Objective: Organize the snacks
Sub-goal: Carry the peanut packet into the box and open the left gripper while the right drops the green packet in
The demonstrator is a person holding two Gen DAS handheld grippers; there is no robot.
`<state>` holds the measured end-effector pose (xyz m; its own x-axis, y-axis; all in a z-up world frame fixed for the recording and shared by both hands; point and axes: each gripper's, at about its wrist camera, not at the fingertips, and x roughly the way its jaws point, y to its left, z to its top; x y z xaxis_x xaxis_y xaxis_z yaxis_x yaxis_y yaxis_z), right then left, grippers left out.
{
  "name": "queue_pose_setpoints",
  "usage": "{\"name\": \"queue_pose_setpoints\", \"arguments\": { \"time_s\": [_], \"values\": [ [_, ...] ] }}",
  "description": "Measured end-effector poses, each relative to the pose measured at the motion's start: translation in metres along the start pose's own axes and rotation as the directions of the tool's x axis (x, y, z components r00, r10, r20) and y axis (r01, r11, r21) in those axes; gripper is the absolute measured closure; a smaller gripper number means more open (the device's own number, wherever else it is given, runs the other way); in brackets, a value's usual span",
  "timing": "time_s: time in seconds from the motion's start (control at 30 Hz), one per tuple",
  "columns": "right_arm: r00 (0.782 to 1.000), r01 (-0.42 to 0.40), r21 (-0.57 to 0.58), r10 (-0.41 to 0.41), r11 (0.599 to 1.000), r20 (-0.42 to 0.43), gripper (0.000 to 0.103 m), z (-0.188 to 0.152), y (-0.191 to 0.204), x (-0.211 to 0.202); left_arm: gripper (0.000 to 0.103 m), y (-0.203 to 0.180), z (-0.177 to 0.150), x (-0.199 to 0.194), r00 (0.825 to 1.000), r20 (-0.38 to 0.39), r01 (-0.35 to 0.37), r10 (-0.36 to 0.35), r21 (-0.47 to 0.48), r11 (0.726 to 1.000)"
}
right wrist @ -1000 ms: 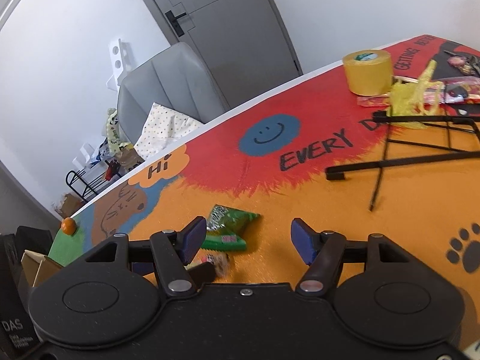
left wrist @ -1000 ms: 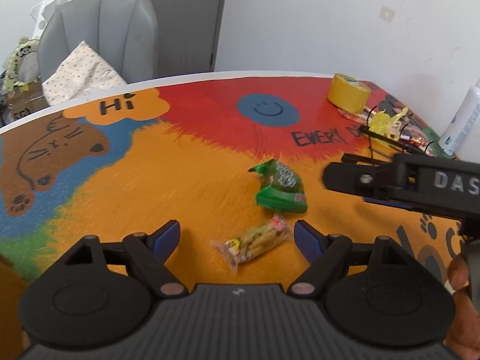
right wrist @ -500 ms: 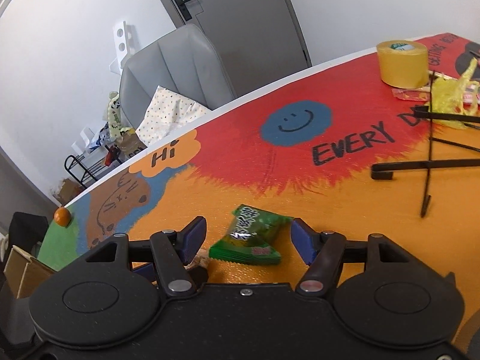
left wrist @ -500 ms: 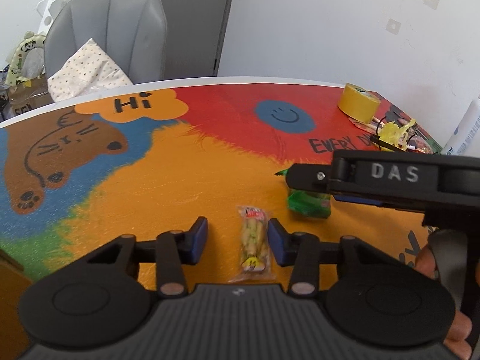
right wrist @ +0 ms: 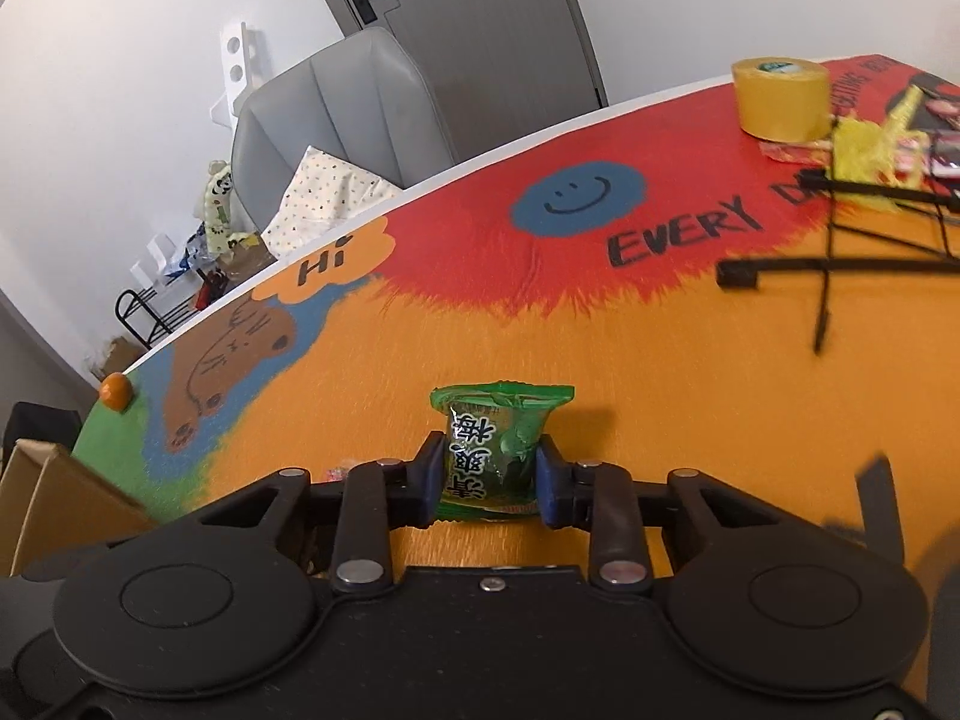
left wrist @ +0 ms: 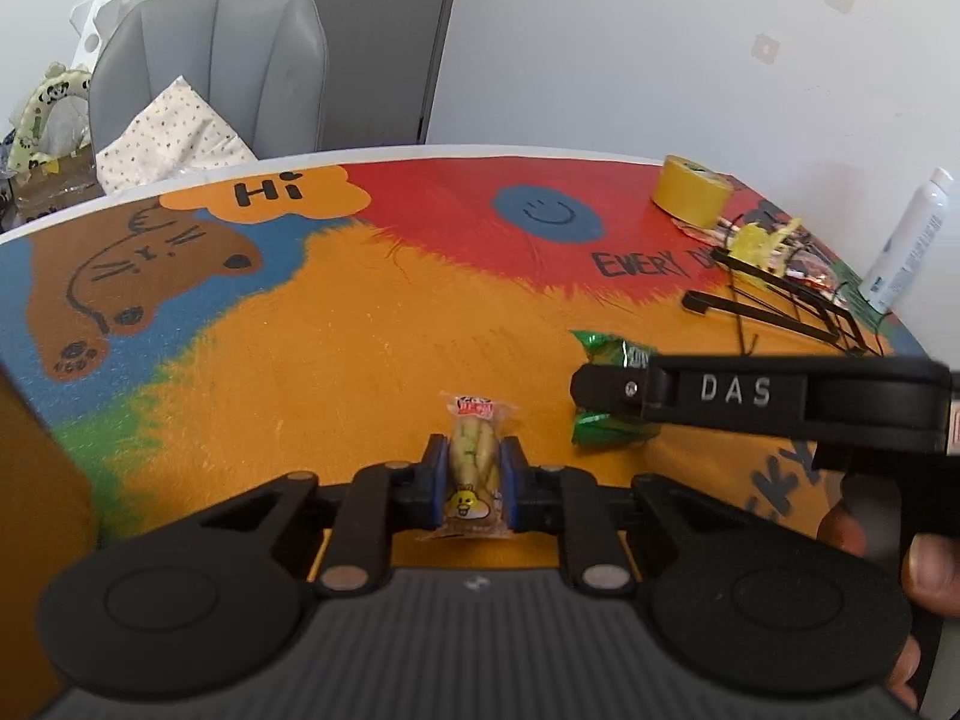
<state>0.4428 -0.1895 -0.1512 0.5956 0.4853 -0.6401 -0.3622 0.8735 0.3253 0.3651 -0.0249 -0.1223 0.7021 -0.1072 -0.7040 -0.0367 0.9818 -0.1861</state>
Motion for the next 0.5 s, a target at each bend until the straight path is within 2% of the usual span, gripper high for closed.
{"name": "queue_pose_setpoints", "arguments": {
  "time_s": [0.27,0.5],
  "values": [
    [0.997,-0.028,0.049,0.025,0.998,0.067,0.075,-0.021,0.005,-0.045,0.086,-0.004,-0.008,-0.048,0.999,0.048,0.012,-0.012,-0.003,1.0],
    [0.992,-0.058,0.046,0.053,0.997,0.118,0.075,-0.032,0.016,-0.077,0.086,-0.006,-0.014,-0.088,0.995,0.1,0.0,0.0,-0.01,1.0]
  ]
}}
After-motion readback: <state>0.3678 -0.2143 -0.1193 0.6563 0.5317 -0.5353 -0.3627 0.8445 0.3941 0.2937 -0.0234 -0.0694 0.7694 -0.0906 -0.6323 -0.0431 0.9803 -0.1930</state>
